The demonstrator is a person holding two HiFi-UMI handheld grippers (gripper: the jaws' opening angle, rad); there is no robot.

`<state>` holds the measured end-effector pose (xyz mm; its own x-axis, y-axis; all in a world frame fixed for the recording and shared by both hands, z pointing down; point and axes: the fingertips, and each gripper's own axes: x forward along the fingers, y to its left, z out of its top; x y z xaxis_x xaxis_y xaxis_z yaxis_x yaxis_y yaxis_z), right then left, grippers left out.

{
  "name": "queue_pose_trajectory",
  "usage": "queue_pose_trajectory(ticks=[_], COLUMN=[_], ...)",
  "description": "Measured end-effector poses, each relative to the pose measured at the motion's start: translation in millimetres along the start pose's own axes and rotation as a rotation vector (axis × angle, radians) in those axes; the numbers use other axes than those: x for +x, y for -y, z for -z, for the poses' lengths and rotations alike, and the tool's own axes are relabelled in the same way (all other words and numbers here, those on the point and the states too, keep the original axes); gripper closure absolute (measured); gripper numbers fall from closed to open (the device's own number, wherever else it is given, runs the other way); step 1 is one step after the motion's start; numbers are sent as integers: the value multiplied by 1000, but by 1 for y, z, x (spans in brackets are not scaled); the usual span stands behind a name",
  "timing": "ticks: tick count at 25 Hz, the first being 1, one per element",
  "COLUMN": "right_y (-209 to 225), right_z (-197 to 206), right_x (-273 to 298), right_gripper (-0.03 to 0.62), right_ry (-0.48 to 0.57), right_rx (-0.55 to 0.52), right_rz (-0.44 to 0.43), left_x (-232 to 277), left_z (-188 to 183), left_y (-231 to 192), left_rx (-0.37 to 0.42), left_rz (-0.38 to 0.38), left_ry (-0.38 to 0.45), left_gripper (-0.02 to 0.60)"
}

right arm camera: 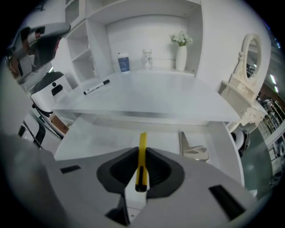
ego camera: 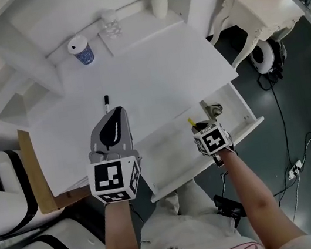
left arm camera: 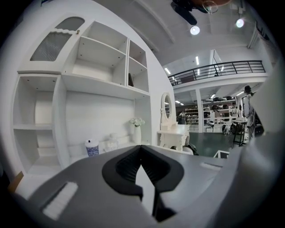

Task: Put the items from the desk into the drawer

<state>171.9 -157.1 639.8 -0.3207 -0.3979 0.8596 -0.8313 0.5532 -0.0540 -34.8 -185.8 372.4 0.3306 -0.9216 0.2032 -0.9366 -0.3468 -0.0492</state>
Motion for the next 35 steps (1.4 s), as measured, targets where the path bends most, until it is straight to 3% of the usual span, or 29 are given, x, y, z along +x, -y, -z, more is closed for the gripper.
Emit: queue_pose_trajectory(ticks=[13, 24, 30, 35], right_y=[13, 12, 6, 3], right_z=[33, 42, 28, -8], right_x=[75, 92, 76, 43], right_gripper=[539, 537, 364, 319], right_ry=[-172, -214, -153, -22], right_rx=[-21, -32, 65, 37], right_rz=[-26, -10, -37, -16], left_x=[17, 14, 6, -3], left_z=[30, 34, 28, 14], left_y=[-14, -30, -30, -32], left_rx=[10, 3, -6, -23], left_rz=[-45, -90, -94, -99], left_ry=[-88, -99, -81, -39], left_gripper=[572, 572, 572, 572])
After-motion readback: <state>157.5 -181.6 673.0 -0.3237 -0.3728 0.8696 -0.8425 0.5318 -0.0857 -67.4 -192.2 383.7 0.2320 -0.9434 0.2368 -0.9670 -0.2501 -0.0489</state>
